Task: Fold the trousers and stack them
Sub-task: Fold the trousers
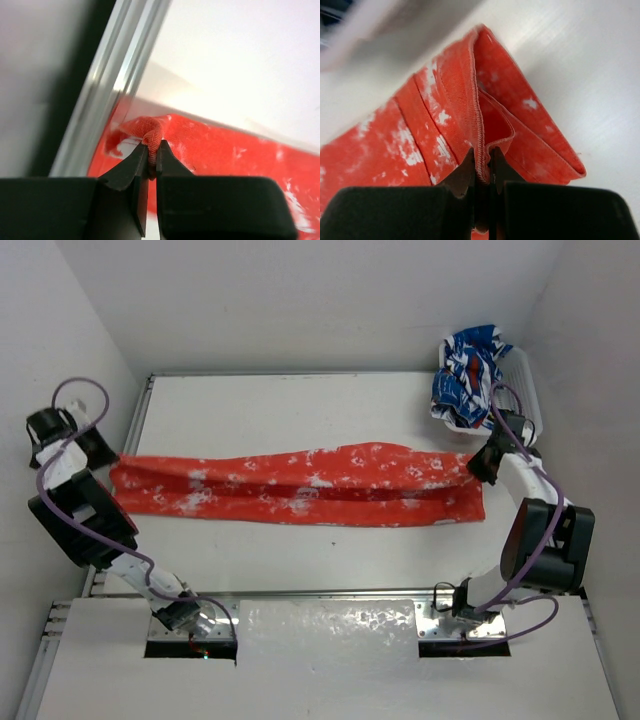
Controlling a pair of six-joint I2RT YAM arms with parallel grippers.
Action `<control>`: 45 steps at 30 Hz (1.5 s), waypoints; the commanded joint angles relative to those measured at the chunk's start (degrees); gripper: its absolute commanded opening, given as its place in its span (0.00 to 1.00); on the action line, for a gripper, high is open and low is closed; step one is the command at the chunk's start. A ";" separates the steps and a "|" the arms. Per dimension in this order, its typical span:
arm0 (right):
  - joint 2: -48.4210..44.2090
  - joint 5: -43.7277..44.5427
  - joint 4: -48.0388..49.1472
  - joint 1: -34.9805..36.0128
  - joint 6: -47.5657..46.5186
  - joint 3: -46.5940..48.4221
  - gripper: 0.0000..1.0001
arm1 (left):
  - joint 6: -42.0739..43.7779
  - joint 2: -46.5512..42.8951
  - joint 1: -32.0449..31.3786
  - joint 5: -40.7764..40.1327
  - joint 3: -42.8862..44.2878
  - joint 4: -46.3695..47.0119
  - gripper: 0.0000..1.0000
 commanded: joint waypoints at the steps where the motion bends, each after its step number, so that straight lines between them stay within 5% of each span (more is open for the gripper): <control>1: 1.62 0.67 1.11 -0.37 -2.26 8.22 0.00 | 0.87 2.06 -3.41 6.93 14.48 7.40 0.00; 5: 1.46 0.23 0.93 -0.37 -2.26 8.77 0.00 | -1.07 1.99 -4.12 12.48 18.91 12.64 0.00; 9: 0.23 -0.29 2.95 -0.37 -1.38 3.34 0.00 | 6.80 -5.11 -4.03 12.22 2.50 19.34 0.00; 15: -0.30 -1.18 3.92 -0.81 0.12 -1.33 0.00 | 16.14 -8.21 3.94 8.88 -13.78 14.61 0.00; 18: -0.04 -2.05 3.83 -2.30 0.91 -1.86 0.00 | 21.06 -6.19 9.67 6.95 -14.76 9.97 0.00; 24: -0.13 -2.14 3.39 -2.74 -1.11 1.29 0.00 | 24.42 -5.14 10.47 8.78 -13.62 7.84 0.00; 33: -1.09 -0.47 -3.29 -3.53 -6.30 8.69 0.00 | 25.73 -1.88 10.55 6.25 2.02 -0.59 0.00; 45: -3.74 -0.48 -1.09 -4.59 -2.87 -8.72 0.00 | 33.20 -4.44 10.47 -2.81 -12.81 0.36 0.01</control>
